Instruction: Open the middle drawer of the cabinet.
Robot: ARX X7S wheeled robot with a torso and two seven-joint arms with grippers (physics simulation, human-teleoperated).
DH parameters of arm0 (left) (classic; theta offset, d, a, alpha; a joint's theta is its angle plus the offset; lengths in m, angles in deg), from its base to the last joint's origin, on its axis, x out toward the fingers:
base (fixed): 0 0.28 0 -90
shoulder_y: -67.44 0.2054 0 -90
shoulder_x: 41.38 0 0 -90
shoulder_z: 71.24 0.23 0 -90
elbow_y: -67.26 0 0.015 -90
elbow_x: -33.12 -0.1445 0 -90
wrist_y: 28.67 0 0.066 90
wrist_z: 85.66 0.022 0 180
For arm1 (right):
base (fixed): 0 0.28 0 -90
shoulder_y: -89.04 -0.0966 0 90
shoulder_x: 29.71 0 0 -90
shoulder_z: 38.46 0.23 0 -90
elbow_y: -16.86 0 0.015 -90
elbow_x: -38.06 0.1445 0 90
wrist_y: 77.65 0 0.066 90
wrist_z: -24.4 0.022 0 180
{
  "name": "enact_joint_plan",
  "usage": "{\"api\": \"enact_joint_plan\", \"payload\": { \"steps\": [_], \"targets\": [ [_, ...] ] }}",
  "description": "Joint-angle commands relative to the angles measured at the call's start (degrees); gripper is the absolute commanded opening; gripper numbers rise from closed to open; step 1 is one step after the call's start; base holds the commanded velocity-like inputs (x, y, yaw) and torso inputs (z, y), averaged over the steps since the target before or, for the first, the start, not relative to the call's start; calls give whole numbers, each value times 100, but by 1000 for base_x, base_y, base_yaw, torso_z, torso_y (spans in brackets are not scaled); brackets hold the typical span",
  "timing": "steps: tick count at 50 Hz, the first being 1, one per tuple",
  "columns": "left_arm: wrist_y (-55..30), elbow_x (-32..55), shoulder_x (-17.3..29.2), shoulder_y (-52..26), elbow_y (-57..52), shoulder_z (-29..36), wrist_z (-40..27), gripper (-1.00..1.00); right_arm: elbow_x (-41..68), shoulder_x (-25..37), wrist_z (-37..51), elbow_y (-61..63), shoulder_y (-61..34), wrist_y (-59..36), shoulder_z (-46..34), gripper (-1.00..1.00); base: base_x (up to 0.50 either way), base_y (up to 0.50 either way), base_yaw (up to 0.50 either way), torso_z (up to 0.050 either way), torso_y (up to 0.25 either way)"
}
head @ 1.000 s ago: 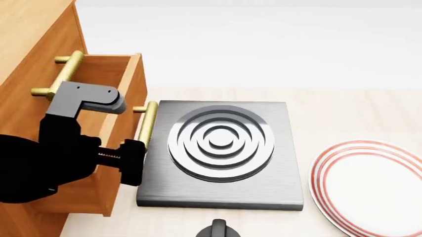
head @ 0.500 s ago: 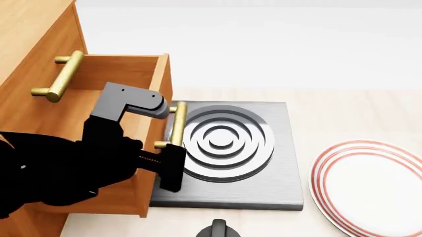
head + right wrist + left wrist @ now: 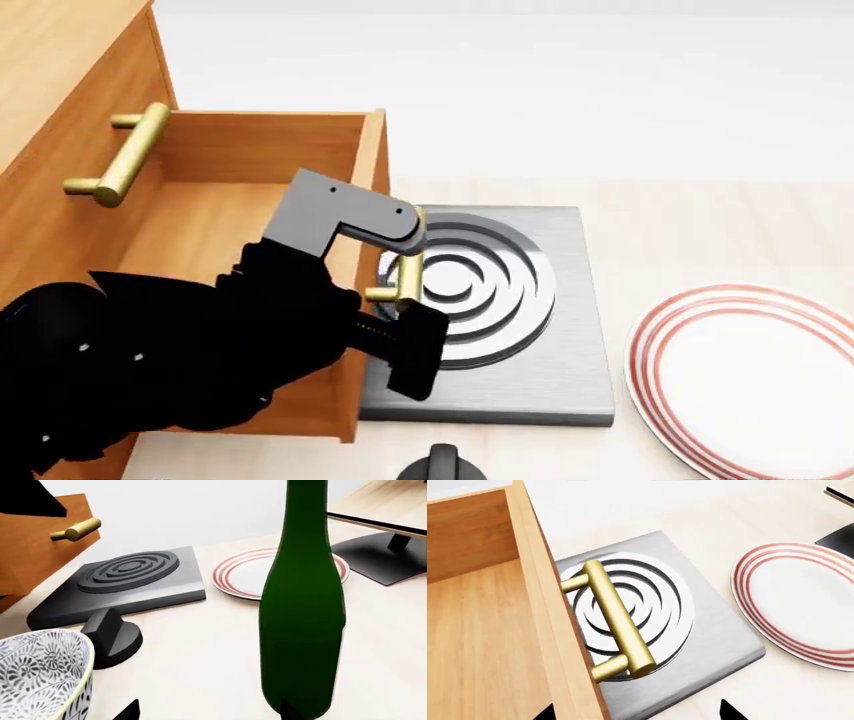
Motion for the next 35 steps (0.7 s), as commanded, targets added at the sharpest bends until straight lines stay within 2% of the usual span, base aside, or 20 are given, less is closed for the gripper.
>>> {"api": "enact_joint_plan", "payload": {
  "steps": [1, 21, 28, 35],
  "targets": [
    [159, 594, -429, 409, 351, 566, 479, 100, -19, 5, 7, 30, 2, -6, 12, 100, 0, 0, -3, 0, -9],
    [263, 630, -994, 472, 440, 809, 511, 100, 3, 25, 10, 23, 5, 19, 20, 100, 14, -7, -13, 0, -11],
    [363, 615, -946, 453, 404, 876, 518, 100, 3, 27, 5, 26, -5, 5, 14, 100, 18, -13, -23, 0, -12],
    [1021, 152, -755, 413, 138, 809, 75, 100, 14, 14, -7, -7, -10, 21, 9, 100, 21, -13, -24, 0, -12]
  ]
}}
